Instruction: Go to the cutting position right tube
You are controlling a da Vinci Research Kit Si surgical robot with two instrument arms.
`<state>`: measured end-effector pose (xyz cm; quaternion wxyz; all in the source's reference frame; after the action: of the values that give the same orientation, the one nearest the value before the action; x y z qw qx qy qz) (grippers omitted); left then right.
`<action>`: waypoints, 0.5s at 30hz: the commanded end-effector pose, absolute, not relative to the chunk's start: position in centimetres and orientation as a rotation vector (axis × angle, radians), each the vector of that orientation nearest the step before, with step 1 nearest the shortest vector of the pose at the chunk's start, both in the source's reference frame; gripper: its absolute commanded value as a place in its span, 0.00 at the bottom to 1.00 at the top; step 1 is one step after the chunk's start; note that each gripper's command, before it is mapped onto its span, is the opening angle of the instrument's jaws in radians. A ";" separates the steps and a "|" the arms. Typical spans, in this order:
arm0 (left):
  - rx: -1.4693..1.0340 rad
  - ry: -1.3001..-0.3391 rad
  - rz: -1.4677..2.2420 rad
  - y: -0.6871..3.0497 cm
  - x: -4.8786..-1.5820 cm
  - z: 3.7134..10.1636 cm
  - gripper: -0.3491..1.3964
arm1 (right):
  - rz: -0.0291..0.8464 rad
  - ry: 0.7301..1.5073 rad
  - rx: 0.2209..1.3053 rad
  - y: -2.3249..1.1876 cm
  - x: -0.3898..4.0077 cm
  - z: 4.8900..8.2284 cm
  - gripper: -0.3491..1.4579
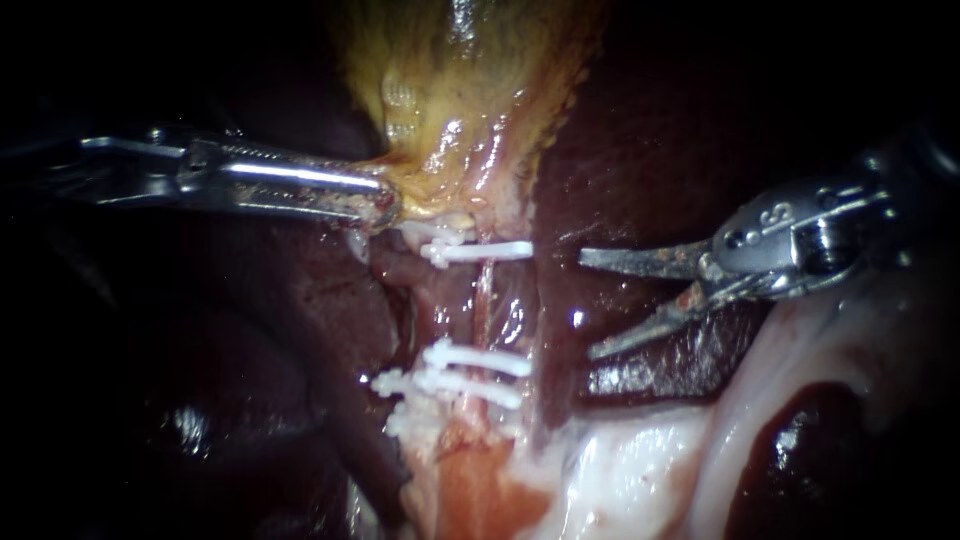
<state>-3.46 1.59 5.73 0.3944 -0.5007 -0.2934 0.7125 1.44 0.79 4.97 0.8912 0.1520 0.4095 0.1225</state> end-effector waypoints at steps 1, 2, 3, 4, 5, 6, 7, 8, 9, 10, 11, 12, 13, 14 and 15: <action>-1.270 -0.745 1.808 1.60 -3.45 5.74 0.00 | 0.255 0.849 0.314 0.78 1.43 4.98 0.99; -1.270 -0.746 1.808 1.60 -3.45 5.73 0.00 | 0.255 0.849 0.314 0.78 1.43 4.98 0.99; -1.271 -0.747 1.808 1.60 -3.43 5.73 0.00 | 0.255 0.849 0.314 0.78 1.43 4.98 0.99; -1.271 -0.750 1.808 1.61 -3.41 5.71 0.00 | 0.255 0.849 0.314 0.78 1.43 4.98 0.99; -1.272 -0.757 1.808 1.62 -3.38 5.68 0.00 | 0.255 0.849 0.314 0.78 1.43 4.98 0.99; -1.272 -0.758 1.807 1.63 -3.34 5.66 0.00 | 0.255 0.849 0.314 0.78 1.43 4.98 0.99; -1.269 -0.752 1.806 1.65 -3.30 5.64 0.00 | 0.253 0.850 0.317 0.78 1.43 4.98 0.99; -1.268 -0.751 1.805 1.66 -3.25 5.60 0.00 | 0.253 0.850 0.317 0.78 1.43 4.98 0.99; -1.266 -0.748 1.804 1.68 -3.20 5.57 0.00 | 0.254 0.850 0.317 0.78 1.43 4.98 0.99; -1.264 -0.743 1.802 1.70 -3.15 5.54 0.00 | 0.254 0.850 0.317 0.78 1.43 4.98 0.99; -1.257 -0.740 1.802 1.73 -3.08 5.48 0.00 | 0.254 0.850 0.317 0.78 1.43 4.98 0.99; -1.257 -0.735 1.797 1.75 -3.03 5.43 0.00 | 0.254 0.850 0.317 0.78 1.43 4.98 0.99; -1.259 -0.729 1.790 1.78 -2.98 5.38 0.00 | 0.254 0.850 0.317 0.78 1.43 4.98 0.99; -1.261 -0.727 1.774 1.83 -2.92 5.30 0.00 | 0.254 0.850 0.317 0.78 1.43 4.98 0.99; -1.266 -0.718 1.772 1.86 -2.88 5.25 0.00 | 0.253 0.850 0.317 0.78 1.43 4.98 0.99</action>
<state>-2.83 1.89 5.19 0.4130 -0.5036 -0.2834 0.7040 1.43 0.78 4.98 0.8912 0.1523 0.4094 0.1221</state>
